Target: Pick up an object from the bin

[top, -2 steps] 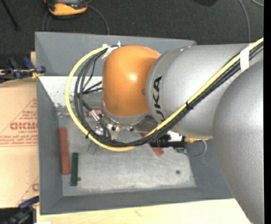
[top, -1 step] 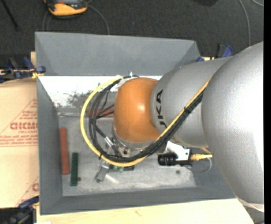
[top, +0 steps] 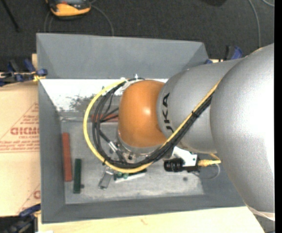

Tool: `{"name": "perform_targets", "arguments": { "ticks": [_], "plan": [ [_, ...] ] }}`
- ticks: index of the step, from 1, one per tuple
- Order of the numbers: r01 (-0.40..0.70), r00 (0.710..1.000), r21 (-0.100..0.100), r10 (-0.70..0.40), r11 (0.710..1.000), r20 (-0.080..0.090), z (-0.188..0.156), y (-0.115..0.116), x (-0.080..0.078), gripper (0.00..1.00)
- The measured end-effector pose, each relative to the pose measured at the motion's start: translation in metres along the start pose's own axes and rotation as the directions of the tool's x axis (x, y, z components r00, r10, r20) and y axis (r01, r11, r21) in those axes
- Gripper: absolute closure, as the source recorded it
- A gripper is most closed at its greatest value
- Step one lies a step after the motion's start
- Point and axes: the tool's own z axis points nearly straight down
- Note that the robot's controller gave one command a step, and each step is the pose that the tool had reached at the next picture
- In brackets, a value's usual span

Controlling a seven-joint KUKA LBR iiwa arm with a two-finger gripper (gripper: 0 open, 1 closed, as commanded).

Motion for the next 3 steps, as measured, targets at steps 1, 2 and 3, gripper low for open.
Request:
{"name": "perform_targets", "arguments": {
  "ticks": [1,2,3],
  "plan": [
    [0.073,0.997,-0.003,-0.073,0.997,0.002,0.028,-0.035,-0.026,0.0],
    [0.049,0.999,0.0,-0.049,0.999,0.001,0.06,-0.054,-0.048,0.0],
    [0.083,0.997,0.0,-0.083,0.997,0.001,0.089,-0.074,-0.053,0.0]
  ]
}}
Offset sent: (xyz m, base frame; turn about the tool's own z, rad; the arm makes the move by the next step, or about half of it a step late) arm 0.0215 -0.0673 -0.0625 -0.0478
